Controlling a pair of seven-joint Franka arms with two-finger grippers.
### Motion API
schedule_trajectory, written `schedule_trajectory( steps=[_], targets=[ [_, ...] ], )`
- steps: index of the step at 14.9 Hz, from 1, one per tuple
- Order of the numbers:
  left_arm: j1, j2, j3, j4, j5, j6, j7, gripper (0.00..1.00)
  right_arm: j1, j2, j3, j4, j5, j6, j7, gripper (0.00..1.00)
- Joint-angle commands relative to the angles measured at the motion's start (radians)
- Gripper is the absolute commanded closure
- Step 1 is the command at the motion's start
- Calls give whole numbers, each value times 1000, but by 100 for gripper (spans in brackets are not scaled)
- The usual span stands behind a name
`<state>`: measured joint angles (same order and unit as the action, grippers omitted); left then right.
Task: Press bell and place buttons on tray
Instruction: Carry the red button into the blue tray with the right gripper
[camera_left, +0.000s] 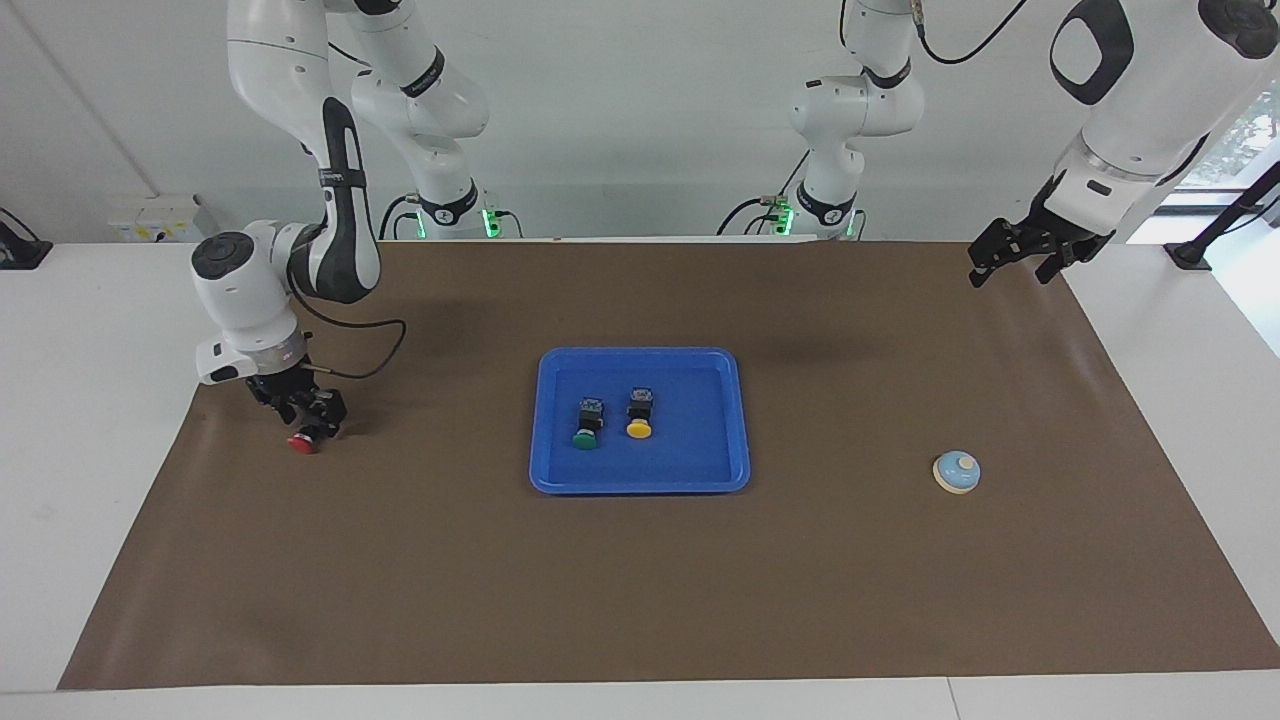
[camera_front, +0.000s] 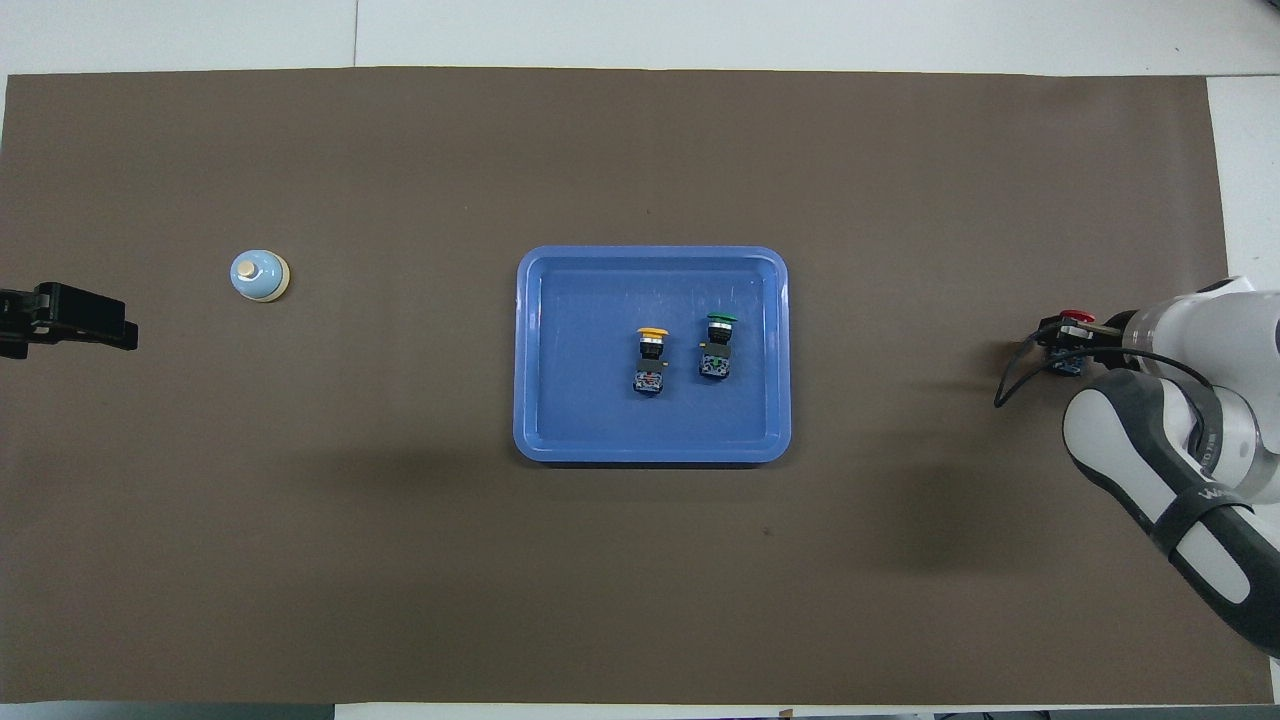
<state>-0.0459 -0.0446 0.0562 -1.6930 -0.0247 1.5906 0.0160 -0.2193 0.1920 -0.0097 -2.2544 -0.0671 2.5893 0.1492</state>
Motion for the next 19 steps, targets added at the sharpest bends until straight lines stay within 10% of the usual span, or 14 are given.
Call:
schedule_trajectory(
  steps=[1, 3, 10, 19],
  targets=[
    [0, -6, 2, 6, -1, -12, -4, 0, -25, -2, 19, -14, 6, 18, -22, 62],
    [0, -6, 2, 6, -1, -12, -4, 0, -25, -2, 19, -16, 6, 15, -22, 100],
    [1, -6, 2, 6, -1, -11, -2, 0, 35, -20, 62, 129, 39, -189, 12, 100],
    [0, -6, 2, 6, -1, -12, -4, 0, 441, 12, 66, 387, 58, -405, 418, 100]
  ],
)
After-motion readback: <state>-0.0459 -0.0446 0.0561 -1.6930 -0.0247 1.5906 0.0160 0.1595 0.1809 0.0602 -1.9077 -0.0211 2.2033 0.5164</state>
